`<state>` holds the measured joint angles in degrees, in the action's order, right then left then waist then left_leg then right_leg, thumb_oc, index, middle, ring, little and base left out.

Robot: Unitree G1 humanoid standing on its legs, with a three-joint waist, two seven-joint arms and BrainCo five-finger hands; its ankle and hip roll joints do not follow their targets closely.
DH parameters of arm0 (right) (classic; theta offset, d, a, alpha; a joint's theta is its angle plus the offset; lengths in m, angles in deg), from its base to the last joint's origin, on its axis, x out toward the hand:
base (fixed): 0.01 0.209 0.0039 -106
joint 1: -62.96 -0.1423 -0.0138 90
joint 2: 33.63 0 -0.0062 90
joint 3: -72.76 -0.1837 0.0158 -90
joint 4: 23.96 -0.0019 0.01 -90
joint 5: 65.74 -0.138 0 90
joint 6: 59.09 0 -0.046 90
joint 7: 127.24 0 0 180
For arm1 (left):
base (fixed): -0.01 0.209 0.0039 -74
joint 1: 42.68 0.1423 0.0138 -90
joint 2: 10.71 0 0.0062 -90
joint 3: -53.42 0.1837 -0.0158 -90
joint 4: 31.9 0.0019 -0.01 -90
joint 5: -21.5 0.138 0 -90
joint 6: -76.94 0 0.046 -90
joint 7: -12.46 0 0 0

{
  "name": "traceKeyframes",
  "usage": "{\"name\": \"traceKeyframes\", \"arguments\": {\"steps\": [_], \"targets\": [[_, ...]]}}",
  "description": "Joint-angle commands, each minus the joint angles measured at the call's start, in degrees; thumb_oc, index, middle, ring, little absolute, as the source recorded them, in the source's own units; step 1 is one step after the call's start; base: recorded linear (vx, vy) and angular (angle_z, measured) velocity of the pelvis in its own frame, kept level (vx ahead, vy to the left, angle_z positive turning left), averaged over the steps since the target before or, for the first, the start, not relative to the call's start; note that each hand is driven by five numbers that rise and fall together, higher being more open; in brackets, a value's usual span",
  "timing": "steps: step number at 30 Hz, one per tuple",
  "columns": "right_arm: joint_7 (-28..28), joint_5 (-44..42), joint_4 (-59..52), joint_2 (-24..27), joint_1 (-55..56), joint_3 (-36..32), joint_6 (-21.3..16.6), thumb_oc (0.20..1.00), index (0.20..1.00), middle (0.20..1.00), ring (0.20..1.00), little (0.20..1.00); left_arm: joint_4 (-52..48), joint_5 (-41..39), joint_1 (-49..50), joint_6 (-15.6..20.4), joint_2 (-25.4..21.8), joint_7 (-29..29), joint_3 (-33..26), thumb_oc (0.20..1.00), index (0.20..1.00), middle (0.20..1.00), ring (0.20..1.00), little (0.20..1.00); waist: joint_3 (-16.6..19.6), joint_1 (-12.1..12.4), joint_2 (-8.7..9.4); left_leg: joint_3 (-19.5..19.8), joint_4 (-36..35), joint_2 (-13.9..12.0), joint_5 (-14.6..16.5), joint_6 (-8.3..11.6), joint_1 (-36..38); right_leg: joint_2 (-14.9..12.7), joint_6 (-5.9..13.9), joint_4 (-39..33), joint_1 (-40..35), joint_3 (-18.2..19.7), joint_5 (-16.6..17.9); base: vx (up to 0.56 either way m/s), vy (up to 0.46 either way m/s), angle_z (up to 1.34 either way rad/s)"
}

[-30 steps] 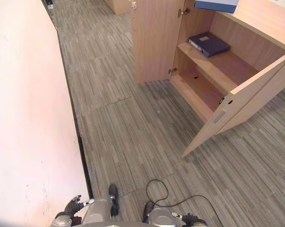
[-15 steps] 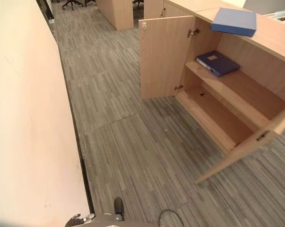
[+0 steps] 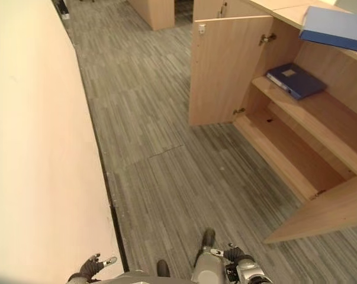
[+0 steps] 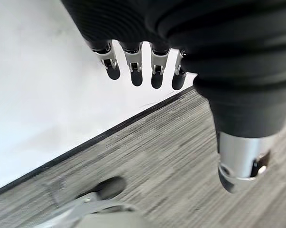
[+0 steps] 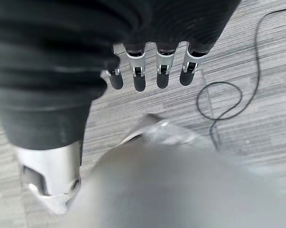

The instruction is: Put the empty folder in the office cabinet

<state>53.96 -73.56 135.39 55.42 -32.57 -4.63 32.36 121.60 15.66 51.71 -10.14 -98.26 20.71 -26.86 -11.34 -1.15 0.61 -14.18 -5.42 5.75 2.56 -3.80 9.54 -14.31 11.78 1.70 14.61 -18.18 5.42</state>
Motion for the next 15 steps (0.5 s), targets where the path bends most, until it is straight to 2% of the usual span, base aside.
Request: {"name": "traceKeyframes", "arguments": {"steps": [1, 3, 4, 5, 7, 8, 9, 10, 13, 14, 15], "targets": [[0.1, 0.7, 2.1, 0.7, 0.0, 1.7, -0.3, 1.0, 1.0, 1.0, 1.0, 1.0, 1.8, 2.4, -1.1, 1.4, 0.5, 1.1, -1.6, 1.0, 1.0, 1.0, 1.0, 1.0, -0.7, -0.6, -1.09, 2.7, 0.4, -1.6, 2.9, 4.24, 1.6, 2.5, 0.02, -6.1, -3.4, -0.6, 10.2, 0.32, -0.18, 0.15], [0.2, 1.0, 2.5, 0.8, 0.6, 1.9, -0.4, 1.0, 1.0, 1.0, 1.0, 1.0, 2.2, 2.1, -0.6, 1.3, 1.2, 1.5, -2.1, 1.0, 1.0, 1.0, 1.0, 1.0, 0.3, -0.3, -0.88, 3.0, 0.4, -1.7, 4.3, 4.14, 3.2, 2.2, -0.23, -5.2, -4.5, -2.2, 10.6, 0.39, -0.233, 0.22], [0.2, 0.9, 3.0, 1.0, 0.9, 1.7, -0.4, 1.0, 1.0, 1.0, 1.0, 1.0, 2.9, 1.4, -0.4, 1.2, 1.7, 1.4, -2.1, 1.0, 1.0, 1.0, 1.0, 1.0, 0.8, -0.6, -1.36, 3.3, 1.3, -2.9, 5.1, 4.43, 4.2, 2.6, -1.05, -2.3, -4.4, -2.0, 9.2, 0.32, -0.196, 0.22], [0.2, 0.9, 3.0, 1.0, 0.9, 1.7, -0.4, 1.0, 1.0, 1.0, 1.0, 1.0, 2.9, 1.4, -0.4, 1.2, 1.7, 1.4, -2.1, 1.0, 1.0, 1.0, 1.0, 1.0, 0.8, -0.6, -1.37, 3.3, 1.3, -2.9, 5.1, 4.44, 4.2, 2.6, -1.05, -2.3, -4.4, -2.0, 9.1, 0.31, -0.201, 0.26], [0.5, 0.5, 3.8, 1.5, 1.0, 1.1, -0.4, 1.0, 1.0, 1.0, 1.0, 1.0, 3.3, 0.5, -0.4, 1.2, 2.2, 1.4, -2.0, 1.0, 1.0, 1.0, 1.0, 1.0, 1.0, -1.0, -1.77, 3.3, 5.2, -4.7, 6.9, 5.15, 3.8, 3.1, -2.31, 0.3, -4.0, -1.7, 6.5, 0.29, -0.254, 0.2], [1.0, -0.4, 5.1, 1.7, 1.1, 0.5, -0.6, 1.0, 1.0, 1.0, 1.0, 1.0, 3.6, 0.2, -1.1, 1.2, 2.4, 1.3, -1.3, 1.0, 1.0, 1.0, 1.0, 1.0, 1.1, -1.5, -1.68, 2.5, 11.8, -7.3, 5.7, 7.17, 2.1, 3.9, -3.9, 1.8, -5.3, -2.0, 3.7, 0.42, -0.397, 0.05], [1.2, -0.7, 5.5, 1.6, 1.2, 0.5, -0.7, 1.0, 1.0, 1.0, 1.0, 1.0, 3.4, 0.2, -1.4, 1.3, 2.5, 1.2, -0.7, 1.0, 1.0, 1.0, 1.0, 1.0, 1.1, -1.7, -2.13, 2.2, 16.5, -9.7, 4.8, 8.85, 1.4, 5.5, -4.4, 2.3, -6.9, -1.8, 1.6, 0.41, -0.451, 0.17], [1.2, -1.2, 5.9, 1.3, 1.6, 0.4, -0.7, 1.0, 1.0, 1.0, 1.0, 1.0, 2.8, 0.2, -1.8, 1.3, 2.4, 1.0, -0.3, 1.0, 1.0, 1.0, 1.0, 1.0, 1.2, -2.0, -1.84, 1.6, 22.8, -12.0, 2.4, 9.88, -0.5, 6.8, -5.79, 2.2, -8.4, -1.8, 0.1, 0.3, -0.366, 0.23], [1.3, -2.2, 6.2, 1.3, 2.1, 0.5, -0.6, 1.0, 1.0, 1.0, 1.0, 1.0, -0.4, -0.1, -2.3, 1.2, 1.5, 0.9, 1.0, 1.0, 1.0, 1.0, 1.0, 1.0, 0.0, -1.8, -0.36, 0.1, 43.6, -17.8, -6.9, 11.08, -7.3, 10.0, -10.2, 2.1, -12.6, -1.7, -4.2, 0.22, -0.423, -0.14], [1.6, -2.3, 6.7, 1.6, 2.0, 0.5, -0.4, 1.0, 1.0, 1.0, 1.0, 1.0, -1.8, -0.3, -2.5, 1.2, 1.1, 1.2, 1.2, 1.0, 1.0, 1.0, 1.0, 1.0, -0.8, -1.3, 0.23, -3.0, 50.0, -21.3, -8.9, 11.32, -9.7, 11.7, -12.07, 2.2, -15.0, -1.4, -6.8, 0.17, -0.319, -0.45], [1.6, -2.3, 6.7, 1.6, 2.0, 0.5, -0.4, 1.0, 1.0, 1.0, 1.0, 1.0, -1.8, -0.3, -2.5, 1.2, 1.1, 1.2, 1.2, 1.0, 1.0, 1.0, 1.0, 1.0, -0.8, -1.3, 0.17, -3.0, 50.1, -21.4, -8.8, 11.37, -9.7, 11.8, -12.11, 2.2, -15.0, -1.3, -6.8, 0.17, -0.247, -0.62]]}}
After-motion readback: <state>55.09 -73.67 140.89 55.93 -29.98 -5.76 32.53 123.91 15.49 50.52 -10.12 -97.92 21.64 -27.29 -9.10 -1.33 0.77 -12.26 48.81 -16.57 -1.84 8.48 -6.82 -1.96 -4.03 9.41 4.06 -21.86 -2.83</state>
